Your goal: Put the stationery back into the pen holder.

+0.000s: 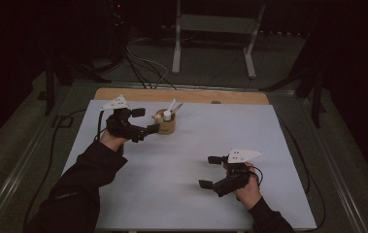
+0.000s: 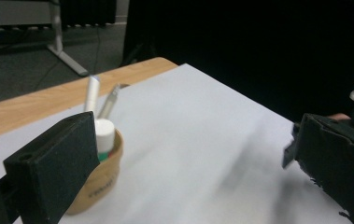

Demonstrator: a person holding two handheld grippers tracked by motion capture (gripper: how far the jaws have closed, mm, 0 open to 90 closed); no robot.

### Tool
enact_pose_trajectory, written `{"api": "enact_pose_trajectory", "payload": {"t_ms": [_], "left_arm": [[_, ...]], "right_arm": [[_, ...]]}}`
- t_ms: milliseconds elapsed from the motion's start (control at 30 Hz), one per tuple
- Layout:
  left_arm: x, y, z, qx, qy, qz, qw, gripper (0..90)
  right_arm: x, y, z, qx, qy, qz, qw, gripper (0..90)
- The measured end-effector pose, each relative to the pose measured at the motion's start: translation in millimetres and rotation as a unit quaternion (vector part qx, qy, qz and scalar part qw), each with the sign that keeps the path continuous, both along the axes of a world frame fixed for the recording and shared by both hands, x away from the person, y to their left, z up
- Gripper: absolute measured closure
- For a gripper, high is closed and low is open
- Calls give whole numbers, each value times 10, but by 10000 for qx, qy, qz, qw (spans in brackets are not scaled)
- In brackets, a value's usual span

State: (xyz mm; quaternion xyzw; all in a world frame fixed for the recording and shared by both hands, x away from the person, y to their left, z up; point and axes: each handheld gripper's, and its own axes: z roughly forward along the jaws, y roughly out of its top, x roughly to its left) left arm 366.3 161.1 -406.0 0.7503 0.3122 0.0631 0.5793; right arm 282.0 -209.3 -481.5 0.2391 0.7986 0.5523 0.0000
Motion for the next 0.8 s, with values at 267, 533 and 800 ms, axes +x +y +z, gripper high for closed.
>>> {"api": "enact_pose_trajectory", "payload": {"t_ms": [267, 533, 800], "left_arm": [[-264, 32, -160, -19, 1, -245, 9997, 4], [-512, 23, -377, 40, -17, -482, 9988, 4], [-752, 68, -589, 137, -70, -532, 9985, 5]], "right_arm": [[-12, -55, -8, 17, 32, -69, 10000, 8], [-37, -101, -36, -58, 40, -130, 9999, 8], [-53, -129, -63, -115, 23, -128, 9998, 8]]}}
